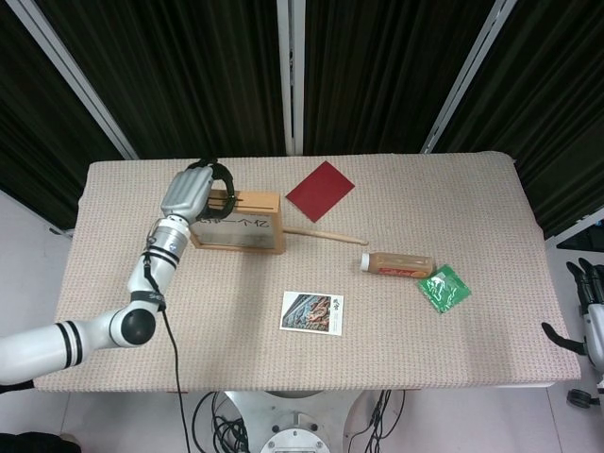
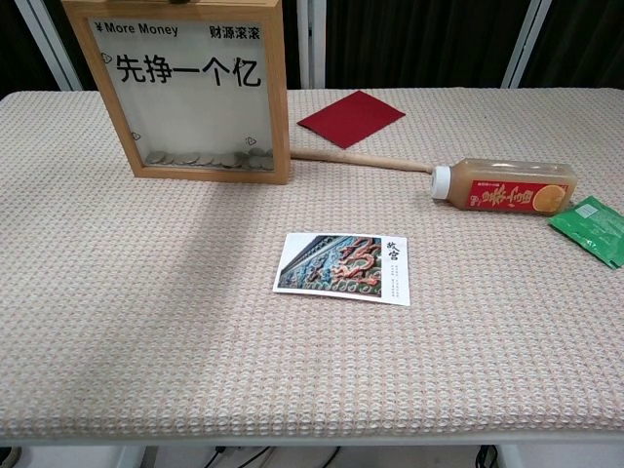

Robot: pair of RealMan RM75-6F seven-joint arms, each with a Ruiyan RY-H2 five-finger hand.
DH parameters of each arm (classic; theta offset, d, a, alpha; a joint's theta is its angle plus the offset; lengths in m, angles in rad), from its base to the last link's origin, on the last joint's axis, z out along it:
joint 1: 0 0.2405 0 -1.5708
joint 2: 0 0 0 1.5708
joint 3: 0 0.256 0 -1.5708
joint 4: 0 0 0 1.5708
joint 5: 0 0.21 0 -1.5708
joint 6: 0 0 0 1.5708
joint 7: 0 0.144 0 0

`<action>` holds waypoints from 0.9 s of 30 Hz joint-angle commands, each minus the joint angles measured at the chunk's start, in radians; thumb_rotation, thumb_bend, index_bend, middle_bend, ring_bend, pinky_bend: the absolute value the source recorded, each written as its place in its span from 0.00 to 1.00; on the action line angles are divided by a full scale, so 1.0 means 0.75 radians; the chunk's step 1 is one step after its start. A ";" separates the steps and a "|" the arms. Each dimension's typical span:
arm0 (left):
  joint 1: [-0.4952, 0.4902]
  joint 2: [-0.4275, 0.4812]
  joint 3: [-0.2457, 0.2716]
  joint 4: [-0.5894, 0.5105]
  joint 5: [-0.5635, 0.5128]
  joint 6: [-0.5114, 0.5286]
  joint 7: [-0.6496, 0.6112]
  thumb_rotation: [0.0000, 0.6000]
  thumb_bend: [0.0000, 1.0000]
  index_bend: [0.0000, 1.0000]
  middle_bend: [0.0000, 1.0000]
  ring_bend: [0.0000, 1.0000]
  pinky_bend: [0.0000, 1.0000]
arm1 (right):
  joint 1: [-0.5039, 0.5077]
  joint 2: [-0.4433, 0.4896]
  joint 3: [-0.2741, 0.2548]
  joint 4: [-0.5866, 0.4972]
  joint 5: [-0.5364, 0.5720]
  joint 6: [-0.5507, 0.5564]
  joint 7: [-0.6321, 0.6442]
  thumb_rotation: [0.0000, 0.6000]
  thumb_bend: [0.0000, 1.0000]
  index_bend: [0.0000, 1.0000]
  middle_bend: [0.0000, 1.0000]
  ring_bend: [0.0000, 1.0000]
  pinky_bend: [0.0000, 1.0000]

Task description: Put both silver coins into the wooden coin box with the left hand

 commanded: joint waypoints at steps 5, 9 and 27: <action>0.006 0.003 0.012 0.006 0.022 -0.017 -0.023 1.00 0.46 0.43 0.30 0.11 0.16 | -0.002 0.001 0.002 0.004 0.006 0.000 0.004 1.00 0.12 0.00 0.00 0.00 0.00; 0.014 0.010 0.008 -0.001 0.055 -0.022 -0.050 1.00 0.45 0.21 0.29 0.11 0.15 | -0.003 0.004 0.004 0.003 0.005 0.003 0.006 1.00 0.12 0.00 0.00 0.00 0.00; 0.352 0.187 0.266 -0.364 0.875 0.665 0.173 1.00 0.44 0.28 0.28 0.11 0.17 | -0.009 0.015 -0.002 0.002 -0.027 0.030 0.019 1.00 0.11 0.00 0.00 0.00 0.00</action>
